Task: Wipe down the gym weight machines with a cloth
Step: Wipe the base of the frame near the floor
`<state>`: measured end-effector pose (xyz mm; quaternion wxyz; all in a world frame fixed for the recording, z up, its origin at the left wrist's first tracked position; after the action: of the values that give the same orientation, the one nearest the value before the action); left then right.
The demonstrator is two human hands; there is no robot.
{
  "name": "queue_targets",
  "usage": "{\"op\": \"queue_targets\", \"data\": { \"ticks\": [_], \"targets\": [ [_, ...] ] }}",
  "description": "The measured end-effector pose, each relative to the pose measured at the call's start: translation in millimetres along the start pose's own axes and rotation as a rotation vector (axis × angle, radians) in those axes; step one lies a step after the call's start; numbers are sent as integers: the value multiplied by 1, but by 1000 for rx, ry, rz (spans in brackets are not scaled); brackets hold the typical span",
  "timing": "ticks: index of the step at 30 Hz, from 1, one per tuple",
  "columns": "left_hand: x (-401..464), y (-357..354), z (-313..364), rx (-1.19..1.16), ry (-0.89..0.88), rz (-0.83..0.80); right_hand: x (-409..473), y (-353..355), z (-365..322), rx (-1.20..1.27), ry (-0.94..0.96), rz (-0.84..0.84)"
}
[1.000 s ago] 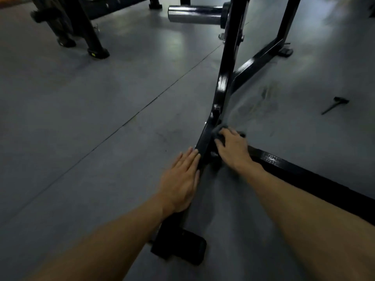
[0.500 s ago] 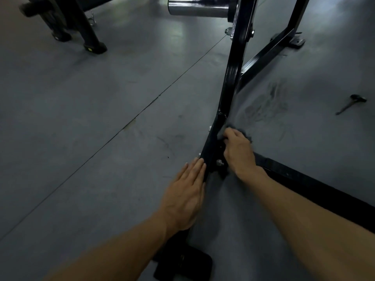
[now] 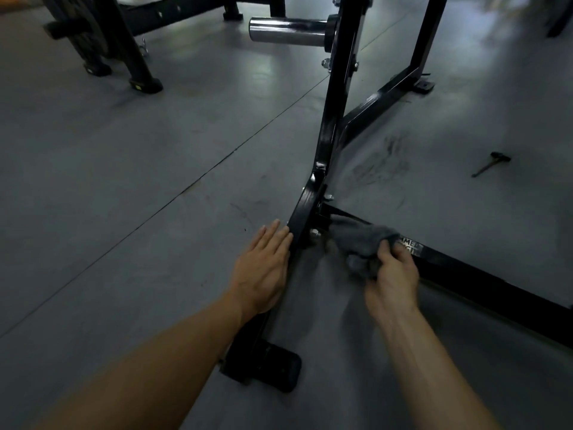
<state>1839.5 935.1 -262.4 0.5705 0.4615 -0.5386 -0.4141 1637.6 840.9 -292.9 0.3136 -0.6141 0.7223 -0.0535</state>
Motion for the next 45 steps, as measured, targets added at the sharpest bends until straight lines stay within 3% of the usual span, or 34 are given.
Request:
{"op": "queue_targets", "data": {
  "ticks": [2,5,8,12,13,17,18,22,25,28,30,32,36,38,42,45],
  "targets": [
    [-5,1,-2,-16,21,-15,-18,4,2,94,-52,-54],
    [-23,3,-4,-33,6,-32,-47,7,12,-20,-13,-187],
    [-57,10,-3,-4,-60,-67,-96,13,35,-472,106,-370],
    [-100,20,1,39,-174,-73,-184,28,119,-1189,376,-709],
    [-106,21,1,51,-186,-78,-194,27,131,-1248,421,-721],
    [-110,23,3,100,-180,-100,-184,11,134,-1397,302,-494],
    [-109,23,4,102,-173,-114,-190,10,134,-1422,356,-470],
    [-111,26,10,154,-173,-110,-218,20,134,-1298,467,-468],
    [-108,29,12,191,-165,-125,-200,10,132,-1400,606,-483],
    [-109,28,11,190,-171,-144,-202,6,134,-1448,496,-504],
    [-103,31,13,197,-170,-147,-206,11,132,-1390,338,-600],
    [-95,35,6,216,-143,-121,-206,12,121,-1089,52,-678],
    [-57,42,42,157,-183,-110,-154,49,76,-477,-406,-316],
    [-36,45,75,97,-225,-84,-132,61,53,-248,-508,-305],
    [3,46,161,-46,-269,-9,-100,115,-38,-65,-458,-241],
    [29,36,231,-168,-326,-19,-79,173,-133,-100,-119,-22]
  ]
}}
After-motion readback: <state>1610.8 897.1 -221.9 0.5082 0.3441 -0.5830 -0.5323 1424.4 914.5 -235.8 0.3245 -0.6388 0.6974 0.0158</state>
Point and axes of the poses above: each hand's wrist, its own x-axis towards the middle knuckle, its own y-axis out of the back of the hand, z = x × y, the point moved 8 cm from there along x, towards the middle knuckle, and after that the axes turned 1 degree about -z, right-handed, at the moved point
